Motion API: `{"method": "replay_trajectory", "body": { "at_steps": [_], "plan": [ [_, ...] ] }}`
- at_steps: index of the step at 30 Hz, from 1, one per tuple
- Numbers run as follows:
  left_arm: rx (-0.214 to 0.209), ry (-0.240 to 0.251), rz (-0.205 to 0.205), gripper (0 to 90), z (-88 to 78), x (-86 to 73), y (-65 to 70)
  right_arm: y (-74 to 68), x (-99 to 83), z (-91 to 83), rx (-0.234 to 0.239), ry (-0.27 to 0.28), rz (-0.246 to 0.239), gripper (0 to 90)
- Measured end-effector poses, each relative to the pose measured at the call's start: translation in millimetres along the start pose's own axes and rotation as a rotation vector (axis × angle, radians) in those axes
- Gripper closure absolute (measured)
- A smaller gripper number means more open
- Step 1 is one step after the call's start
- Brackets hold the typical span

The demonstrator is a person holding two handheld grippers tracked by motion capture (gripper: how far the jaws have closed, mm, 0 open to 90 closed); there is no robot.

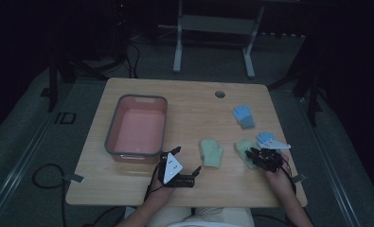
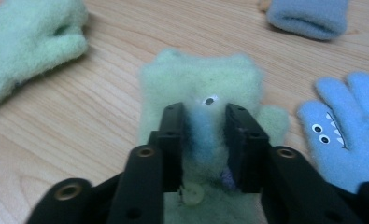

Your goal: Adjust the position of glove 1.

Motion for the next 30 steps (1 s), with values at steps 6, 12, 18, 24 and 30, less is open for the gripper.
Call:
{"method": "replay_trajectory", "body": {
  "at_steps": [6,12,18,24,30],
  "plan": [
    [0.001,-0.002,-0.001,1.6,0.0,0.0,-0.5,-8.7,3.8,1.2,-0.101,-0.017,-0.016,84.7],
    [-0.001,-0.002,-0.004,1.7,0.0,0.0,-0.7,-26.1,31.5,-8.8,-0.244,0.002,0.061,86.4],
    [-0.001,-0.002,-0.002,1.6,0.1,0.0,-0.2,-41.4,57.3,-19.3,-0.322,0.054,0.207,86.5],
    [-0.004,0.0,0.001,1.6,0.0,0.1,0.2,-59.0,62.7,-20.6,-0.409,0.063,0.179,86.6],
    [-0.009,-0.001,0.0,1.7,0.0,0.1,0.4,-62.1,57.2,-19.0,-0.419,0.056,0.143,86.6]
  ]
}}
Point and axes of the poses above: each handheld gripper's, and its own axes: z roughly forward along the jaws, x roughly out of its top, y roughly to its right, the point moved 5 cm from there along z, roughly forward along the jaws, and after that the axes turned 12 degrees about y, right-handed, at the moved point
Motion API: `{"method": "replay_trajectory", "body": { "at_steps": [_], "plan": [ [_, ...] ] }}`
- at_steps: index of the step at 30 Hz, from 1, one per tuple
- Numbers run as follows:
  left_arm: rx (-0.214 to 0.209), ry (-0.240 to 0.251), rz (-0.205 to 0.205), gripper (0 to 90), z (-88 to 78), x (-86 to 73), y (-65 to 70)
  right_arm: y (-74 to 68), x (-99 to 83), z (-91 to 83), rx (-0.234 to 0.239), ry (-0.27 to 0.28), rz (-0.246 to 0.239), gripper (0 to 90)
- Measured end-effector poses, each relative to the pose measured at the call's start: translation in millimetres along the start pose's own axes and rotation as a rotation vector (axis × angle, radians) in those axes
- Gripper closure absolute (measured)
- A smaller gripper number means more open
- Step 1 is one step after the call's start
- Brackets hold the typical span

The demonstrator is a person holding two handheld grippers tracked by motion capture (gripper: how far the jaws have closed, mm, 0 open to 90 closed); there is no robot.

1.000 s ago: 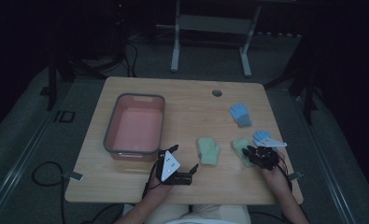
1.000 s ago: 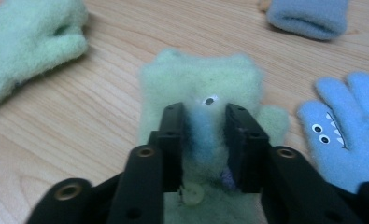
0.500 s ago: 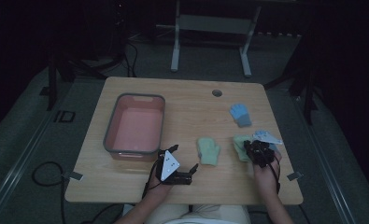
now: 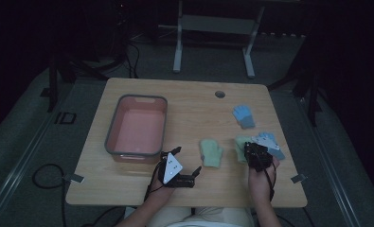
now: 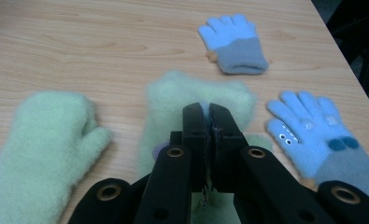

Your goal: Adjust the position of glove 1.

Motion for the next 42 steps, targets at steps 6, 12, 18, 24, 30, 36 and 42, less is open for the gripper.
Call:
{"method": "replay_trajectory", "body": {
  "at_steps": [6,12,18,24,30,36,42],
  "plan": [
    [0.0,0.0,-0.003,1.6,0.0,0.0,0.0,3.0,-22.1,9.0,-0.013,-0.039,-0.01,86.5],
    [0.0,-0.001,-0.003,1.6,0.1,0.0,0.1,3.7,-43.4,22.5,-0.003,-0.088,-0.016,86.4],
    [-0.007,0.0,-0.002,1.6,0.0,0.0,0.8,5.5,-46.1,24.7,0.008,-0.097,-0.009,85.4],
    [-0.008,0.0,-0.004,1.6,0.0,0.0,0.7,6.9,-35.2,16.2,0.084,-0.084,0.013,69.3],
    [-0.006,0.0,-0.004,1.6,0.1,0.0,0.7,22.2,-8.0,3.4,0.212,-0.017,-0.034,68.2],
    [-0.005,0.001,-0.004,1.6,0.1,0.0,0.6,34.6,-4.3,4.7,0.333,0.014,-0.107,60.2],
    [-0.004,0.001,-0.007,1.6,0.2,0.0,0.4,38.8,-21.2,15.2,0.374,-0.027,-0.102,61.3]
  ]
}}
Point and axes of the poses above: each handheld gripper's, and its own axes: z roughly forward along the jaws, x roughly out of its top, y roughly to its right, the point moved 5 cm from there along z, roughly forward along the jaws, and after that the axes turned 12 degrees about y, right-handed, at the moved point
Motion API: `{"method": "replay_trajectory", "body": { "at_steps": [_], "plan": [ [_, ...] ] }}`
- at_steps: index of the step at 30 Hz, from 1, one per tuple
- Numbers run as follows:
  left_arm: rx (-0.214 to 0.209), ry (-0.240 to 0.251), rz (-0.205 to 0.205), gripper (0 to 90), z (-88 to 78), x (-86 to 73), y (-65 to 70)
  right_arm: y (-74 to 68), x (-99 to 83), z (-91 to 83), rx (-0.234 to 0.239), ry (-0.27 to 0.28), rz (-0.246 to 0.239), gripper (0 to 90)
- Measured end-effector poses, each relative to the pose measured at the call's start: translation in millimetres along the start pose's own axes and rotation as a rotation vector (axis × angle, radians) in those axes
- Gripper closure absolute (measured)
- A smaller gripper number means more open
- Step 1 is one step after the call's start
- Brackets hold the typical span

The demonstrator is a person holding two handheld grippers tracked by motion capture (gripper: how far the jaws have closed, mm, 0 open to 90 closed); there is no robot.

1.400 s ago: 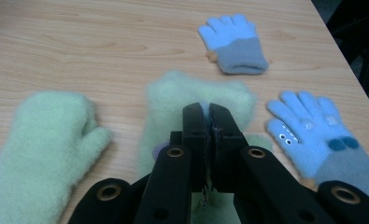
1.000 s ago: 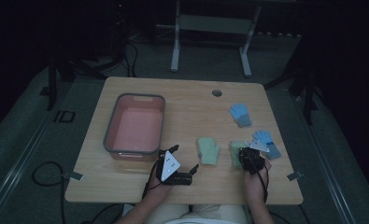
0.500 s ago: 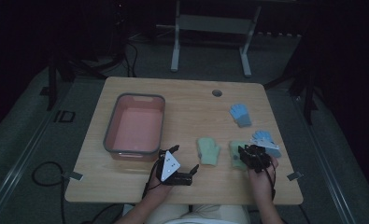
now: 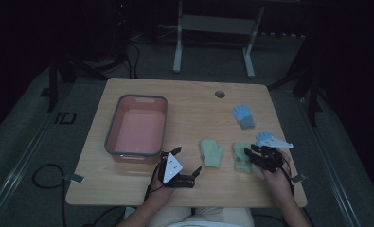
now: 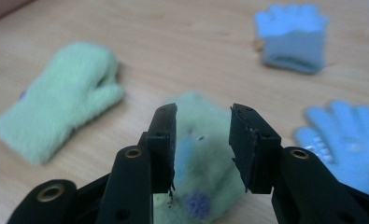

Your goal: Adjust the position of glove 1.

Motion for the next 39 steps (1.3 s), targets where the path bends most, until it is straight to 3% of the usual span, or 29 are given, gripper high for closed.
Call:
{"method": "replay_trajectory", "body": {
  "at_steps": [6,8,12,14,18,20,23,27,31,35,37,39],
  "plan": [
    [0.0,0.0,0.002,1.6,-0.1,0.0,0.2,-2.5,-15.1,11.3,0.008,-0.045,0.003,62.0],
    [0.0,0.0,0.0,1.6,0.0,0.0,0.1,-8.7,-26.3,16.6,0.006,-0.076,-0.028,63.7],
    [0.001,-0.001,0.002,1.6,-0.1,0.0,0.3,-11.7,-30.5,16.1,-0.013,-0.052,-0.018,69.8],
    [0.0,0.0,0.002,1.6,0.0,0.0,0.4,-13.6,-31.4,16.8,-0.021,-0.044,-0.043,75.4],
    [0.001,0.0,0.0,1.6,0.1,0.0,0.1,-18.2,-30.6,18.1,-0.061,-0.05,-0.077,83.7],
    [0.001,-0.001,-0.002,1.6,0.1,0.0,-0.1,-20.1,-27.8,18.4,-0.087,-0.061,-0.063,85.2],
    [0.002,-0.002,-0.002,1.6,0.1,-0.1,-0.2,-23.5,-17.6,17.4,-0.133,-0.057,-0.051,85.8],
    [0.003,-0.003,-0.002,1.6,0.1,-0.1,-0.3,-31.6,9.2,13.6,-0.171,-0.011,-0.023,85.9],
    [0.003,-0.003,-0.004,1.6,0.1,-0.1,-0.4,-47.0,39.4,7.5,-0.207,0.046,-0.032,85.9],
    [0.002,-0.003,-0.002,1.6,0.1,-0.1,-0.4,-61.3,55.5,4.5,-0.204,0.075,-0.002,85.9],
    [0.001,-0.002,-0.003,1.6,0.1,0.0,-0.3,-75.6,64.4,5.3,-0.199,0.09,0.019,85.9],
    [0.001,-0.001,-0.003,1.6,0.1,0.0,-0.1,-85.4,67.4,8.7,-0.176,0.093,0.01,86.0]
  ]
}}
Point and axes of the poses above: each handheld gripper's, and its own axes: z roughly forward along the jaws, x roughly out of its top, y roughly to its right, the point moved 5 cm from there along z, roughly forward along the jaws, and after that the axes turned 12 degrees about y, right-handed, at the moved point
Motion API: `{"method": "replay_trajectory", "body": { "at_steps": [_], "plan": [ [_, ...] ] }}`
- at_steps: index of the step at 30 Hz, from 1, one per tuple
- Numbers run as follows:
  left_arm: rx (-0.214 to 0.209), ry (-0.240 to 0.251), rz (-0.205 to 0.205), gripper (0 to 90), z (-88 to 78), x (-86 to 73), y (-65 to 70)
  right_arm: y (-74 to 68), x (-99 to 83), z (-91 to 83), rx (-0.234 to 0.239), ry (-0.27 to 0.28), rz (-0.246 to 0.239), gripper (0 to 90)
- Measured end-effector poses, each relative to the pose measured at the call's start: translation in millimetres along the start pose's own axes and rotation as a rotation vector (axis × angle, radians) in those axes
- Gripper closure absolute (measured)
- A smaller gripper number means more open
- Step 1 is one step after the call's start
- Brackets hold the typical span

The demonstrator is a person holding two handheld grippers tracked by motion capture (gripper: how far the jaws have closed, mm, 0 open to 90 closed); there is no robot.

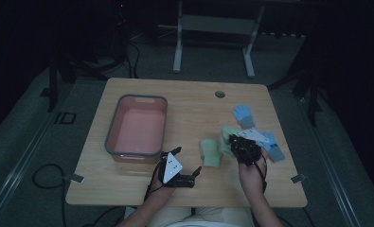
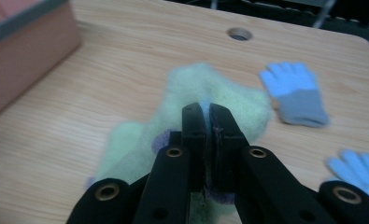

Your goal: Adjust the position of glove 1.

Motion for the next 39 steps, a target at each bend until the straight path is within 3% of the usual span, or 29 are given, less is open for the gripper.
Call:
{"method": "replay_trajectory", "body": {
  "at_steps": [4,5,8,11,15,17,22,35,39],
  "plan": [
    [-0.002,0.0,0.002,1.6,-0.1,0.0,0.3,-16.8,-2.0,7.9,0.068,-0.02,-0.047,85.9],
    [-0.002,-0.001,0.001,1.6,-0.2,0.0,0.2,-20.2,-2.9,9.8,0.104,-0.016,-0.057,85.9],
    [-0.002,-0.001,0.0,1.6,-0.2,0.0,0.1,-25.3,-5.9,13.7,0.129,-0.026,-0.094,85.9],
    [-0.003,-0.001,0.002,1.6,-0.2,0.0,-0.1,-32.5,-15.1,21.1,0.189,-0.047,-0.136,85.9],
    [0.0,-0.001,0.003,1.6,-0.1,0.0,0.1,-31.5,-20.7,23.8,0.184,-0.064,-0.138,85.9],
    [0.001,-0.001,0.001,1.6,0.0,0.0,0.0,-32.0,-30.5,26.5,0.207,-0.074,-0.12,85.9],
    [0.005,-0.003,-0.005,1.6,-0.2,-0.1,-0.9,-37.7,-41.6,32.1,0.234,-0.099,-0.132,85.8],
    [-0.003,0.0,-0.014,1.6,-0.4,0.0,0.0,-35.1,-58.5,43.8,0.243,-0.125,-0.151,85.1],
    [-0.012,-0.024,-0.01,1.6,3.2,-0.5,0.4,-33.6,-61.1,43.0,0.258,-0.121,-0.142,84.2]
  ]
}}
Point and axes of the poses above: each handheld gripper's, and its own axes: z roughly forward along the jaws, x roughly out of its top, y roughly to its right, the point moved 5 cm from there along z, roughly forward along the jaws, and after that the axes turned 12 degrees about y, right-handed, at the moved point
